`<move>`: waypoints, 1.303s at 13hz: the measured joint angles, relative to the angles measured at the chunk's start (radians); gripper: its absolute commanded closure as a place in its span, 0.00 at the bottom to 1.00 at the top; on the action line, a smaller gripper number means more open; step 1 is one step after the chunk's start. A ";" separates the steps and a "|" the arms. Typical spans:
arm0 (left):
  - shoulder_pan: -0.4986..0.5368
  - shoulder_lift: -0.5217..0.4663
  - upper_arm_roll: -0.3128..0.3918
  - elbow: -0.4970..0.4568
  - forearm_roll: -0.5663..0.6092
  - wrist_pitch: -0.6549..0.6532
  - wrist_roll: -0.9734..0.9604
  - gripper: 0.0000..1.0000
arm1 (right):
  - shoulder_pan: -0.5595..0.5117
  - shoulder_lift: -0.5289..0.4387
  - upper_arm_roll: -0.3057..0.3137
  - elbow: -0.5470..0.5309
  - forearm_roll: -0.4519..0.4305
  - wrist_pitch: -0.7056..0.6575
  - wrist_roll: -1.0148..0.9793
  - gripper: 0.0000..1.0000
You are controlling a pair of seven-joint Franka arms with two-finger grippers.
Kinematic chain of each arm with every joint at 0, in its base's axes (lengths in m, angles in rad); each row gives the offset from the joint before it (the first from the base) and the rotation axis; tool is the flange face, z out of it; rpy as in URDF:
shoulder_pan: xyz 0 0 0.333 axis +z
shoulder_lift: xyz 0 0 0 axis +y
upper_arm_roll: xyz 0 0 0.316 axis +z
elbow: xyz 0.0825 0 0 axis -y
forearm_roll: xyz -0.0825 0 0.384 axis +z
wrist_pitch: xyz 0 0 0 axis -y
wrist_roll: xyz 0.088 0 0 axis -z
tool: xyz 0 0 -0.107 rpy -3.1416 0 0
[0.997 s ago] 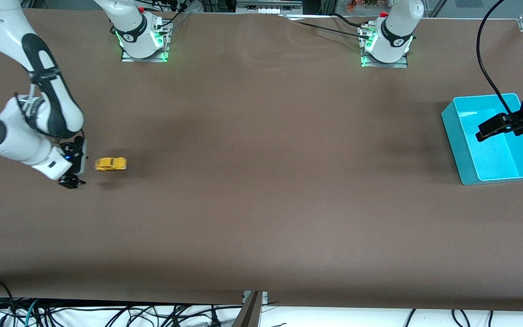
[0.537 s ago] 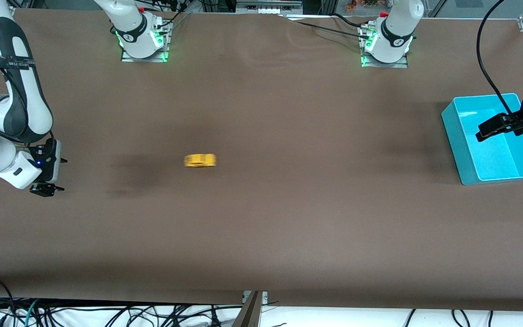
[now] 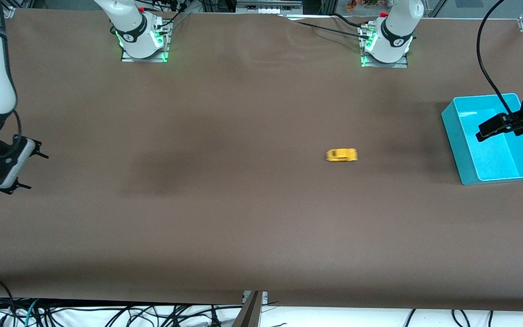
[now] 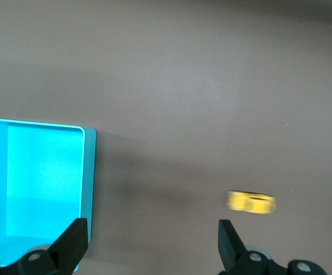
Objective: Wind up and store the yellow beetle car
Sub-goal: 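Release the car and withdraw the right gripper as it drives off, then move the left gripper from the bin down toward the car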
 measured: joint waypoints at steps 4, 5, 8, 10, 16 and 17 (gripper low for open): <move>0.000 0.000 0.000 0.008 0.000 0.000 0.000 0.00 | 0.048 -0.002 0.003 0.115 0.001 -0.124 0.451 0.00; 0.000 0.000 0.000 0.008 0.000 0.000 0.000 0.00 | 0.057 -0.002 0.003 0.135 0.001 -0.155 0.570 0.00; 0.000 0.000 0.000 0.008 0.000 0.000 0.000 0.00 | 0.067 -0.002 0.013 0.170 0.001 -0.235 0.784 0.00; 0.002 0.008 0.000 0.008 0.000 0.000 0.000 0.00 | 0.077 -0.002 0.034 0.178 0.001 -0.266 0.912 0.00; 0.010 0.029 0.001 0.008 0.002 0.000 0.000 0.00 | 0.118 -0.003 0.043 0.219 -0.012 -0.315 1.072 0.00; 0.011 0.031 0.001 0.008 0.002 0.000 0.000 0.00 | 0.118 -0.006 0.043 0.226 -0.015 -0.315 1.074 0.00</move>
